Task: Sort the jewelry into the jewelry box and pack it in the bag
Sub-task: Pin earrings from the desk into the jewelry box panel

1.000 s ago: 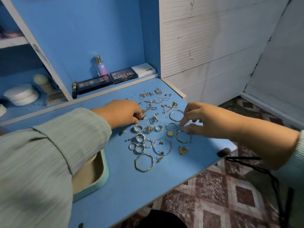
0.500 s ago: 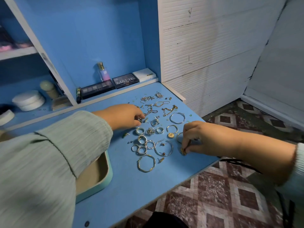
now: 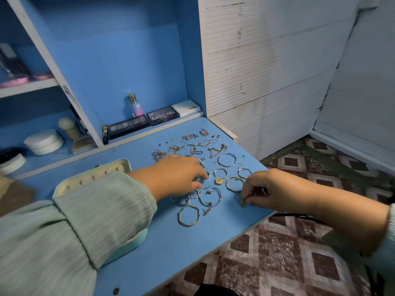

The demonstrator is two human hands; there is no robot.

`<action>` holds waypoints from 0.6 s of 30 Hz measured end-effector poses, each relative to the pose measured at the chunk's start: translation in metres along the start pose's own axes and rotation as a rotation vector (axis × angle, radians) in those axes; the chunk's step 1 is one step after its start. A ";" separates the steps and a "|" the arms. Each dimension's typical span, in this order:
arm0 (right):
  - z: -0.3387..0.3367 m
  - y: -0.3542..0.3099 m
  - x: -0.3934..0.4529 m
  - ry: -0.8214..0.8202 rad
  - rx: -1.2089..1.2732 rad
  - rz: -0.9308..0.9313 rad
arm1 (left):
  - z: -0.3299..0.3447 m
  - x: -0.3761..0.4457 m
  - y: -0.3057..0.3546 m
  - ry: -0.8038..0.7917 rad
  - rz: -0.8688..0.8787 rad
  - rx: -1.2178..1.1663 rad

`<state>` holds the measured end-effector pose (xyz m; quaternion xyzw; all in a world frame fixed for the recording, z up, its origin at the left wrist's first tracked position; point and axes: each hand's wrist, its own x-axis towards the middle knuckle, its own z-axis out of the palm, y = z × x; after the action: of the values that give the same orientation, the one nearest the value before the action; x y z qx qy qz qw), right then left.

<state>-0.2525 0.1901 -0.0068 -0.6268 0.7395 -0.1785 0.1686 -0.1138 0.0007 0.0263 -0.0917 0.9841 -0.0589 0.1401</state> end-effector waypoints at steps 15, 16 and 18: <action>-0.015 0.006 0.014 0.160 0.197 0.134 | -0.002 0.051 0.003 0.153 -0.226 -0.083; -0.015 0.007 0.014 0.158 0.201 0.136 | -0.002 0.055 0.004 0.152 -0.229 -0.078; -0.015 0.007 0.013 0.156 0.210 0.127 | -0.002 0.061 0.004 0.155 -0.239 -0.083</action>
<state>-0.2679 0.1787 0.0030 -0.5418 0.7658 -0.2921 0.1860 -0.1728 -0.0070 0.0112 -0.2091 0.9756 -0.0415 0.0519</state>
